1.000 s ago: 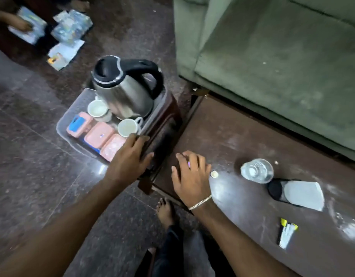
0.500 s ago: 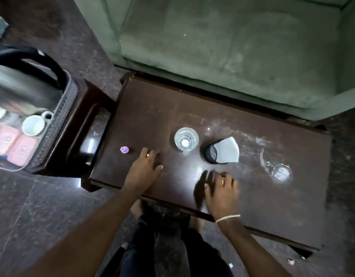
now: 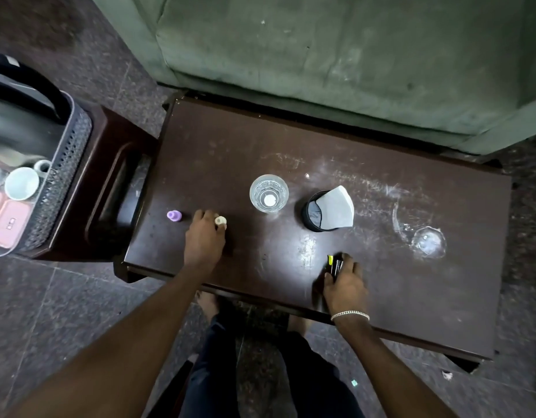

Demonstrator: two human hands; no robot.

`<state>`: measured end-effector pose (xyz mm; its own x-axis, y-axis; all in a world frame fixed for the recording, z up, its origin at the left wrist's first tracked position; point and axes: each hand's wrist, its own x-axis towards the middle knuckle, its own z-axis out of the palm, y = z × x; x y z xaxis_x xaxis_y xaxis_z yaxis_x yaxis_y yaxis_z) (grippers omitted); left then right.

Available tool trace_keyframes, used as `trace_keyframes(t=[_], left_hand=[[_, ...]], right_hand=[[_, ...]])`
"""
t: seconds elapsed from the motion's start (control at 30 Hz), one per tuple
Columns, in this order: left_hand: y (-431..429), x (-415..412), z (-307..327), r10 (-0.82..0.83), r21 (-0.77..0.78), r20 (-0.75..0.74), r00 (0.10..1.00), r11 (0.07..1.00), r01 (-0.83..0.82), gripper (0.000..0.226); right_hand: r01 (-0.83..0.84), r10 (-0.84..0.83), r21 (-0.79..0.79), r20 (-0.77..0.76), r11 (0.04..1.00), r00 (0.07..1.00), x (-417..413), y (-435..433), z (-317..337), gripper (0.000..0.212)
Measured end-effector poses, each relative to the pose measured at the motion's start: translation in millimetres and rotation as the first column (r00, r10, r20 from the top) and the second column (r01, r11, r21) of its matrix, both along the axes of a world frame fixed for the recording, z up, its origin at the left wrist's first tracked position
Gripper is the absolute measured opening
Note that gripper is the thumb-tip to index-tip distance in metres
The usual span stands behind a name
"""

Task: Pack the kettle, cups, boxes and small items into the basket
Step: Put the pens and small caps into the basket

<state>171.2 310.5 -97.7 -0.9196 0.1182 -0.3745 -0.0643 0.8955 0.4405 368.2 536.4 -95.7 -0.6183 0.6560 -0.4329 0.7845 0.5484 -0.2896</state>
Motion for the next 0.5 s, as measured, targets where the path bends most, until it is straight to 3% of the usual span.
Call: trace_keyframes(t=[0.33,0.5], left_hand=[[-36,-5,19,-0.010,0.082,-0.088,0.996,0.996,0.018,0.008],[-94,-23,62,-0.024,0.125,-0.212,0.977,0.991,0.052,0.011]], right_hand=[[-0.075,0.075,-0.050,0.000,0.996,0.997,-28,-44,27,0.053],[-0.151,0.124,-0.176,-0.156,0.973,0.980,-80,-118,68,0.055]])
